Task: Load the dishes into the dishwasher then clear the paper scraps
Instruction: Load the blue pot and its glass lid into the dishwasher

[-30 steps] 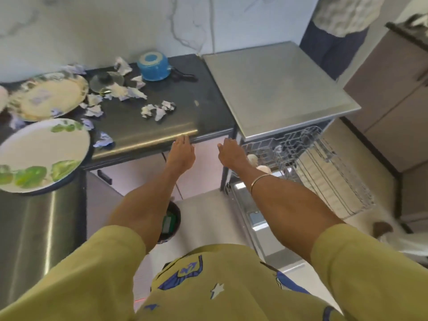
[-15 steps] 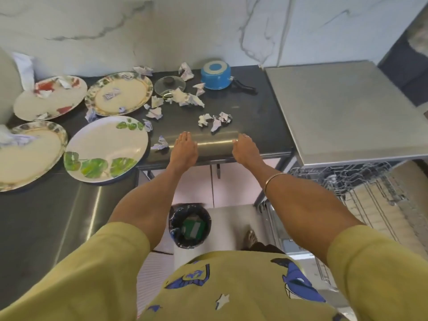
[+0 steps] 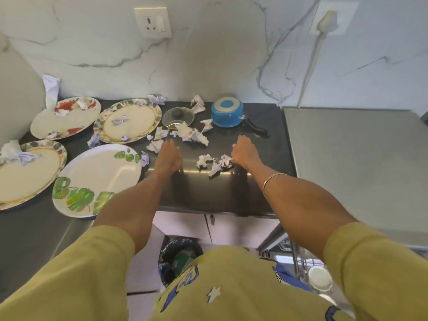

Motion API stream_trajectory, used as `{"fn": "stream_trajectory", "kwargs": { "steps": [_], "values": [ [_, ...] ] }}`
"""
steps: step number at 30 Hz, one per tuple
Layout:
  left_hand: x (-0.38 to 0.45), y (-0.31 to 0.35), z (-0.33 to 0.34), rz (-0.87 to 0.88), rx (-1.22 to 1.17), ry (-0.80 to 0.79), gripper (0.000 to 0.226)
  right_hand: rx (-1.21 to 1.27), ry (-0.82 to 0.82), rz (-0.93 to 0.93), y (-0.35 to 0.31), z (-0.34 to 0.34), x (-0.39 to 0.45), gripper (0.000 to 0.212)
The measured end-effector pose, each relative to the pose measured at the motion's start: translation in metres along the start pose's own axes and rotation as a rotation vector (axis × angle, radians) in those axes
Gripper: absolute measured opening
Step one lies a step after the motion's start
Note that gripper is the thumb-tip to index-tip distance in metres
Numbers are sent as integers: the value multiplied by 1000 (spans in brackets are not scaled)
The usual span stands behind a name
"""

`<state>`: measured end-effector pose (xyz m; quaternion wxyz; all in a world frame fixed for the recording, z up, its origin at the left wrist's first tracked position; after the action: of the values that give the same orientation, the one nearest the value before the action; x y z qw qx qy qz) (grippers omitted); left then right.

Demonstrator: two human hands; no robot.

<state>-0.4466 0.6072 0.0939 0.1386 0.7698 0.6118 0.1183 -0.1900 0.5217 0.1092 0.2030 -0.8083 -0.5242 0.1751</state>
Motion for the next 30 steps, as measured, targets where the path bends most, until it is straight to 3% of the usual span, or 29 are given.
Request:
{"fn": "stream_trajectory", "kwargs": {
  "steps": [4,10,22,30],
  "values": [
    [35,10,6,-68,-55,10,36,-20,11,-35,11,-22,39,38],
    [62,53,3,-16,-23,37,36,-51,-17,-65,31,-28,77,40],
    [146,45,-10,-145,44,96,30,-9,-4,3,46,-29,132,37],
    [204,18,15,-152,55,-67,50,-22,-63,54,41,-13,169,42]
  ]
}}
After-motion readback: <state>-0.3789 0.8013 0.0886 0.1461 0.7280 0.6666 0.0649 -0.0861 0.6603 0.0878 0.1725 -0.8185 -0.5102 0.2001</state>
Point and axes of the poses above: each hand's wrist, its own x-axis towards the middle knuckle, its own z-axis out of the palm, y = z × x, the point moved 10 cm from there along x, towards the middle knuckle
